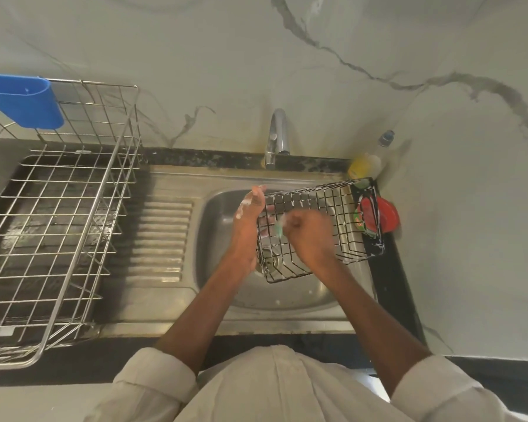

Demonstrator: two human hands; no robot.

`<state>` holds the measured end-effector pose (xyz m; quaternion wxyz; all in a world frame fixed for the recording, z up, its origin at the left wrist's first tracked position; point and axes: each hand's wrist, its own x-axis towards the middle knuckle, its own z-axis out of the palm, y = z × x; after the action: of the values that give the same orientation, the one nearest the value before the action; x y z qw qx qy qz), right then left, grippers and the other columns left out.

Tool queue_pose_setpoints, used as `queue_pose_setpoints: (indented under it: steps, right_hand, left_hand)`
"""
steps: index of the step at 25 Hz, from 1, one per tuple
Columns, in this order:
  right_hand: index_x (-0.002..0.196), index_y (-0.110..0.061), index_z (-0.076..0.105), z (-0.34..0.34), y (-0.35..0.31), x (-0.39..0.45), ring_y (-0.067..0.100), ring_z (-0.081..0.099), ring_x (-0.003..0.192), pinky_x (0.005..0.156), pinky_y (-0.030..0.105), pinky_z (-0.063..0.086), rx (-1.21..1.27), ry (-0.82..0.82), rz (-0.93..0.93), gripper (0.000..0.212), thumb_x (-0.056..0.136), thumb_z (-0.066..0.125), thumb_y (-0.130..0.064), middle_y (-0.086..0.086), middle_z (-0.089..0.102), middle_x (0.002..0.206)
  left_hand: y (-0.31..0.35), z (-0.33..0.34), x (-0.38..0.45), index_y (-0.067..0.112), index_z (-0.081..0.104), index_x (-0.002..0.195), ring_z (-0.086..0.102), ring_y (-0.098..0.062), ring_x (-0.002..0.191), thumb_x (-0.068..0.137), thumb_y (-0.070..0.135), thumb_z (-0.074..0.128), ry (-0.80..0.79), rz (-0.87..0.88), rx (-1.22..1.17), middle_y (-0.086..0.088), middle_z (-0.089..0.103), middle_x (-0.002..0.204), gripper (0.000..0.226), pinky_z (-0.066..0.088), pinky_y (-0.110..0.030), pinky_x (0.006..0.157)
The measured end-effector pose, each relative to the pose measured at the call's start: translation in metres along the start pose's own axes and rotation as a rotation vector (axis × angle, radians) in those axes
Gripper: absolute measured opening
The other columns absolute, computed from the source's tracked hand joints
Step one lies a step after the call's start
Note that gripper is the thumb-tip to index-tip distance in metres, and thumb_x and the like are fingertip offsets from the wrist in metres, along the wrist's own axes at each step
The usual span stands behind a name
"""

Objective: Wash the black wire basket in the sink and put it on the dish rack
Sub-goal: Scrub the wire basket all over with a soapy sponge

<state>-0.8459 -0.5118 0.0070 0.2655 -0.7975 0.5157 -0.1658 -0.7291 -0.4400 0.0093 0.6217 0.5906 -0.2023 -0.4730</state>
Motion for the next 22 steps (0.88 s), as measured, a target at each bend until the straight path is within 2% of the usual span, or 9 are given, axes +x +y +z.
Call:
queue_pose_setpoints:
  steps: [3,8,9,11,13,14,17,19,22]
  right_hand:
    - [0.100,-0.014,0.080,-0.006,-0.016,0.014,0.005,0.069,0.076,0.075,0.013,0.052,0.181,0.163,0.009,0.011,0.091,0.075,-0.015,-0.003,0.078,0.091]
    - [0.088,-0.014,0.081,-0.016,0.010,-0.012,0.015,0.072,0.082,0.087,0.032,0.059,-0.217,-0.406,-0.119,0.017,0.084,0.072,-0.001,0.002,0.077,0.090]
    - [0.083,-0.017,0.080,-0.022,0.011,-0.008,0.011,0.070,0.076,0.080,0.030,0.057,-0.186,-0.388,-0.111,0.019,0.085,0.071,-0.001,-0.001,0.075,0.083]
    - [0.081,-0.023,0.078,-0.028,0.004,0.011,-0.001,0.060,0.064,0.064,0.018,0.049,-0.077,-0.123,-0.052,0.022,0.092,0.066,-0.009,-0.009,0.068,0.072]
    - [0.095,-0.020,0.080,-0.024,-0.006,0.026,0.000,0.064,0.069,0.067,0.013,0.048,0.027,0.138,0.010,0.012,0.094,0.069,-0.017,-0.008,0.075,0.082]
    - [0.097,-0.017,0.080,-0.019,-0.006,0.026,0.001,0.065,0.071,0.069,0.011,0.048,0.060,0.160,0.018,0.010,0.093,0.072,-0.017,-0.008,0.075,0.083]
    - [0.079,-0.014,0.077,-0.011,0.008,0.007,0.004,0.059,0.063,0.068,0.014,0.046,-0.179,-0.206,-0.052,0.012,0.089,0.071,-0.010,-0.006,0.069,0.072]
    - [0.090,-0.012,0.081,-0.015,0.020,-0.002,0.009,0.068,0.076,0.080,0.019,0.051,-0.282,-0.406,-0.072,0.014,0.085,0.071,-0.004,0.001,0.079,0.091]
    - [0.096,-0.015,0.081,-0.018,0.016,0.005,-0.001,0.063,0.066,0.067,0.016,0.053,-0.101,-0.137,-0.005,0.016,0.091,0.066,-0.010,0.000,0.079,0.097]
  left_hand:
    - [0.001,0.001,0.000,0.037,0.063,0.145,0.062,-0.019,0.134,0.090,0.085,0.047,-0.007,-0.001,-0.007,0.003,0.068,0.143,0.074,0.050,-0.057,0.111]
    - [0.000,-0.008,0.003,0.038,0.061,0.147,0.061,-0.021,0.137,0.083,0.093,0.050,0.017,0.010,-0.019,-0.003,0.064,0.150,0.085,0.049,-0.061,0.112]
    - [-0.001,-0.007,0.003,0.037,0.060,0.148,0.063,-0.019,0.135,0.086,0.090,0.048,0.016,0.010,-0.013,-0.003,0.064,0.149,0.082,0.050,-0.061,0.111]
    - [-0.001,-0.004,0.003,0.035,0.060,0.148,0.064,-0.018,0.132,0.090,0.085,0.044,0.003,0.005,-0.004,-0.001,0.066,0.147,0.078,0.051,-0.058,0.110]
    - [0.001,-0.001,0.002,0.037,0.062,0.146,0.061,-0.020,0.136,0.084,0.092,0.048,0.003,0.014,0.002,0.000,0.066,0.148,0.084,0.049,-0.058,0.112]
    - [0.002,-0.001,0.003,0.038,0.064,0.144,0.060,-0.022,0.138,0.079,0.096,0.051,0.012,0.016,-0.008,-0.001,0.066,0.148,0.088,0.049,-0.056,0.112]
    - [0.002,-0.006,0.003,0.032,0.064,0.145,0.066,-0.023,0.132,0.085,0.089,0.051,0.061,0.012,-0.031,-0.004,0.070,0.141,0.084,0.056,-0.052,0.104]
    - [0.000,-0.008,0.004,0.032,0.062,0.147,0.068,-0.019,0.128,0.091,0.081,0.047,0.061,0.022,-0.004,-0.002,0.072,0.138,0.076,0.053,-0.057,0.108]
    - [0.000,-0.006,0.000,0.036,0.063,0.146,0.067,-0.013,0.128,0.087,0.086,0.046,0.058,0.058,0.047,0.007,0.070,0.138,0.079,0.050,-0.059,0.111]
